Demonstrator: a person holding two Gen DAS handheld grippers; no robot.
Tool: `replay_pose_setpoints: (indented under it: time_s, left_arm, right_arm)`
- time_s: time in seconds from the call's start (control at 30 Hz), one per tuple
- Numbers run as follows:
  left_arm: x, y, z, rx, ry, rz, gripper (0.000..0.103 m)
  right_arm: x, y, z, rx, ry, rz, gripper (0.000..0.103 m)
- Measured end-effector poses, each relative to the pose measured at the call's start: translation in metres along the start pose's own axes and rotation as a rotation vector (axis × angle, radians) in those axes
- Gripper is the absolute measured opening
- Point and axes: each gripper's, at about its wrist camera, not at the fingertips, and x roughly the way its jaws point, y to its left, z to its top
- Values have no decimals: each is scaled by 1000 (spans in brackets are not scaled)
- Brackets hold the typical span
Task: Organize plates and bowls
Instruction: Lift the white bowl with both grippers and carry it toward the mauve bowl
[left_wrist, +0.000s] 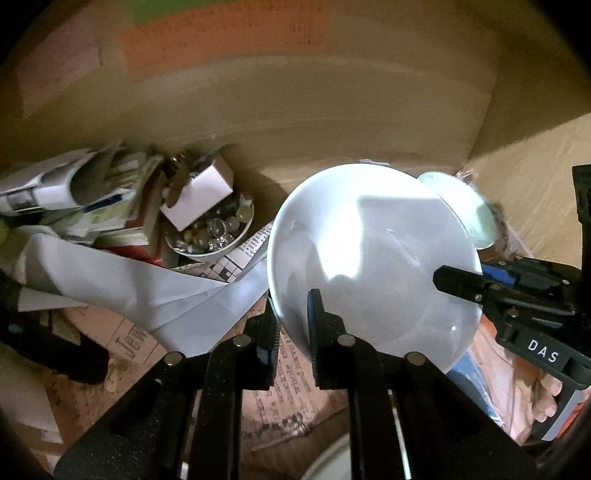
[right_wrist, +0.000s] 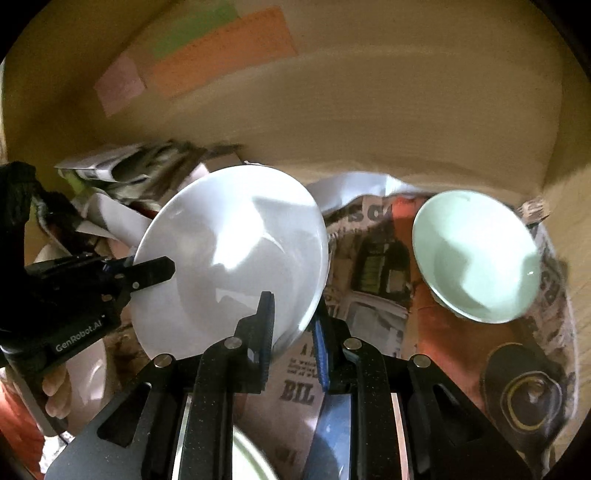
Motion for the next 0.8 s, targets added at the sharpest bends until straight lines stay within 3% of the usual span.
replay_pose_setpoints:
  time_s: [0.4,0.8]
  left_arm:
    - [-67,13,-42,-42,-116,16,13]
    - [-109,37,-96,-117,-155,54,13]
  right_arm:
    - [-30,43,-18,-56,-65,34,18]
    - [-34,94,-44,-120,-67,95,18]
